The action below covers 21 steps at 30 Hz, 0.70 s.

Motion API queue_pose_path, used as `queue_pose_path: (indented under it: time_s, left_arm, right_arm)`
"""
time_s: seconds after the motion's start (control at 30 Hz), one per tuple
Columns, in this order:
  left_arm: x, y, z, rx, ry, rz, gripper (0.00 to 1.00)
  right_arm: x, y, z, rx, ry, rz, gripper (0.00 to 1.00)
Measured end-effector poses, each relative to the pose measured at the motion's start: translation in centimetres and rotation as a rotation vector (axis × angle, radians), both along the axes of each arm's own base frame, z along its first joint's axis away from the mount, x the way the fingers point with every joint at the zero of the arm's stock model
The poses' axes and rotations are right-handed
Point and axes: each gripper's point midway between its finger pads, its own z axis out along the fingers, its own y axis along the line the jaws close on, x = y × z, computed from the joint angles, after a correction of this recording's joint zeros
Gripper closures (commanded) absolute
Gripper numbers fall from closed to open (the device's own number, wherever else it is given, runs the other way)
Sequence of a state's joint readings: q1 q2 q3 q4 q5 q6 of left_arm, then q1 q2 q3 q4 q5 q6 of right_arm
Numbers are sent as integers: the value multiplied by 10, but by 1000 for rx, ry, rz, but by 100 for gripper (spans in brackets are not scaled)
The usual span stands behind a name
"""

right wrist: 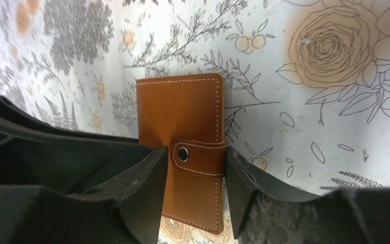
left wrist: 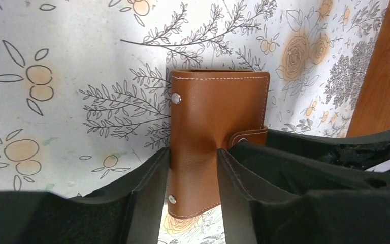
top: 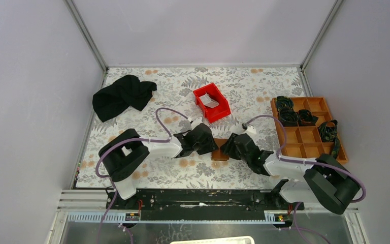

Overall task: Put the credit cards into the card holder
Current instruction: Close the card holder at the center of the board, then reset both arms

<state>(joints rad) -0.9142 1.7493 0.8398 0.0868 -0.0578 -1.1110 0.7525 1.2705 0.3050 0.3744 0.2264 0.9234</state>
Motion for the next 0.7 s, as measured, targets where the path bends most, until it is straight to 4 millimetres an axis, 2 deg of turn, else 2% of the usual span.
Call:
queue_pose_path:
  time_s: [0.17, 0.33, 0.4, 0.5, 0.57, 0.6, 0.63, 0.67, 0.7]
  left_arm:
    - [5, 6, 2, 67, -9, 7, 48]
    - [12, 27, 3, 181, -16, 31, 47]
    - [14, 36, 7, 218, -22, 42, 47]
    - [17, 46, 25, 252, -55, 57, 44]
    - [22, 52, 43, 258, -95, 76, 41]
    - [23, 55, 52, 258, -116, 84, 39]
    - [24, 60, 62, 258, -138, 94, 27]
    - [25, 64, 72, 256, -160, 104, 3]
    - [26, 69, 85, 249, -189, 115, 0]
  right_arm:
    - [-7, -1, 1, -98, 39, 66, 42]
    - [-13, -10, 2, -198, 72, 110, 40]
    - [-14, -14, 5, -229, 75, 124, 40]
    - [-10, -15, 18, -260, 59, 141, 37]
    - [-3, -13, 32, -277, 34, 149, 28]
    - [0, -12, 40, -279, 18, 154, 13]
    - [4, -11, 48, -282, -2, 154, 1]
    - [7, -11, 56, -287, -23, 153, 1]
    - [10, -12, 65, -291, -46, 151, 1]
